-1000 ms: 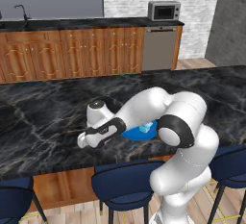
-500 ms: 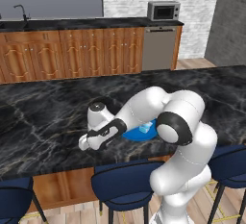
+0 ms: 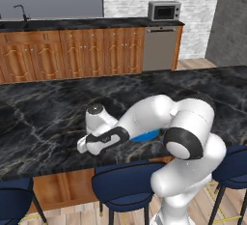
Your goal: Place two yogurt containers on each plate.
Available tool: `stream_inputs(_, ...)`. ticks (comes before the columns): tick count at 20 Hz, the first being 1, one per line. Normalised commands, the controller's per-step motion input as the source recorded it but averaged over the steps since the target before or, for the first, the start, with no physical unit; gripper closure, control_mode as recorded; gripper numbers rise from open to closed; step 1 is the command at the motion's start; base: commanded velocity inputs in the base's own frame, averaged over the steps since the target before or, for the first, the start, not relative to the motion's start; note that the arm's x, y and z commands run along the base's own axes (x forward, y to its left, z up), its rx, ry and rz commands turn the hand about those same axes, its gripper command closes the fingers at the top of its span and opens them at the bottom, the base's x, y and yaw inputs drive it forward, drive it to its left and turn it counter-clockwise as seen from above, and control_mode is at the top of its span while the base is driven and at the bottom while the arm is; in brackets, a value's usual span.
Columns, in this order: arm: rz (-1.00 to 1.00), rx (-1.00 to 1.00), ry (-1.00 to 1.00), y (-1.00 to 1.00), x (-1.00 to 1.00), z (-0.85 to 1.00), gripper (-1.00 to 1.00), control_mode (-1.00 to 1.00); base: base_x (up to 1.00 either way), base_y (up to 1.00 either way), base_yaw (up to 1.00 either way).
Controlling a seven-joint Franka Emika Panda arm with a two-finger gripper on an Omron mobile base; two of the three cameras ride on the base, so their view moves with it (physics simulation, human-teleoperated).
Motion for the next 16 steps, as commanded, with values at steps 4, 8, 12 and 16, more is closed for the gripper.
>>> stream_inputs(4,0.00,0.00,-0.12,-0.12,-0.45,0.86,1.00,-1.00,0.00,0.00,0.00)
stream_inputs(8,-0.01,-0.02,-0.10,-0.40,-0.20,0.94,1.00,-1.00,0.00,0.00,0.00)
stream_inputs(12,-0.04,-0.09,-0.01,-0.66,-0.03,0.52,1.00,-1.00,0.00,0.00,0.00)
stream_inputs(16,-0.04,-0.14,0.02,-0.75,0.00,0.05,1.00,-1.00,0.00,0.00,0.00)
